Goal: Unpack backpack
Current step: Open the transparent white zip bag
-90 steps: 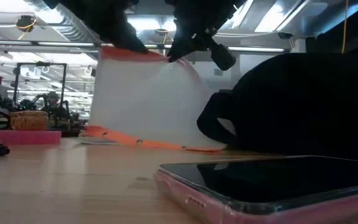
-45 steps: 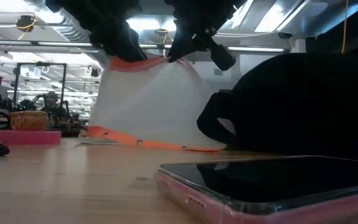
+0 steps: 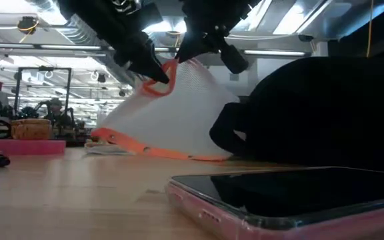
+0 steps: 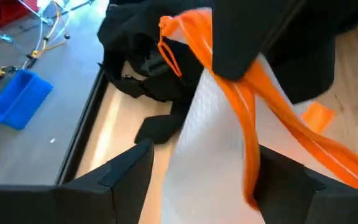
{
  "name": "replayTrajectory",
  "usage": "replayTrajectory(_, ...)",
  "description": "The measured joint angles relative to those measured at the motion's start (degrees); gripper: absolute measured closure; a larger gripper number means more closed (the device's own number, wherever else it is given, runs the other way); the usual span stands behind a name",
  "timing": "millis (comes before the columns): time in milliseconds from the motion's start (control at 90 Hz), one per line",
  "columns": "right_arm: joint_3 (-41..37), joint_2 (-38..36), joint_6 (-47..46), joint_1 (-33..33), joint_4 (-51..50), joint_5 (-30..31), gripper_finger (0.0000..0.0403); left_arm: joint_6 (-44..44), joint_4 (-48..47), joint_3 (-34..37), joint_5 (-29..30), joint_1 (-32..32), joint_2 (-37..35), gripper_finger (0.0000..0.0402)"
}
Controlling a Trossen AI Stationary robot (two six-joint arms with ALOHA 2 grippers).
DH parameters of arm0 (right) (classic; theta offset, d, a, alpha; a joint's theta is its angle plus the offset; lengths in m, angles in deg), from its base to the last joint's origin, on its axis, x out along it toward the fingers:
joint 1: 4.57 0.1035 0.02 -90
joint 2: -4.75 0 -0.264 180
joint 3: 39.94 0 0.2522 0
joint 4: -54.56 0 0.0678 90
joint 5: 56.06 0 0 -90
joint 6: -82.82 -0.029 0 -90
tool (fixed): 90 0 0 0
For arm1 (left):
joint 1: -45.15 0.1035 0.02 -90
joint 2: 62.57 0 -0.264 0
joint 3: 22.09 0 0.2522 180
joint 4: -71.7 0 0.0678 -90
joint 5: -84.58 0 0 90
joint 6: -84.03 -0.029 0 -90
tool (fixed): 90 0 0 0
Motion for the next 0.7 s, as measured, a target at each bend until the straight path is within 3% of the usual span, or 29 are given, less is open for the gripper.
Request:
replayTrajectory(78, 0.0, 0.0, 0.0, 0.0, -0.1, 0.0, 0.0403, -0.3, -0.7, -0.5, -1.2, 0.0, 0.0, 0.0224)
replayTrajectory(267, 0.0, 0.0, 0.0, 0.0, -0.1, -0.2, 0.0403, -0.2, -0.8, -1.0, -5.1, 0.0, 0.0, 0.0382)
replayTrajectory(600, 0.0, 0.0, -2.8, 0.1, 1.1, 5.8, 0.0402, -1.4, 0.1, -1.2, -4.1, 0.1, -0.1, 0.0401)
replayTrajectory(700, 0.0, 0.0, -4.8, 0.5, 0.4, 5.0, 0.0394, -1.7, -0.1, -1.2, -3.9, 0.1, -0.1, 0.0401)
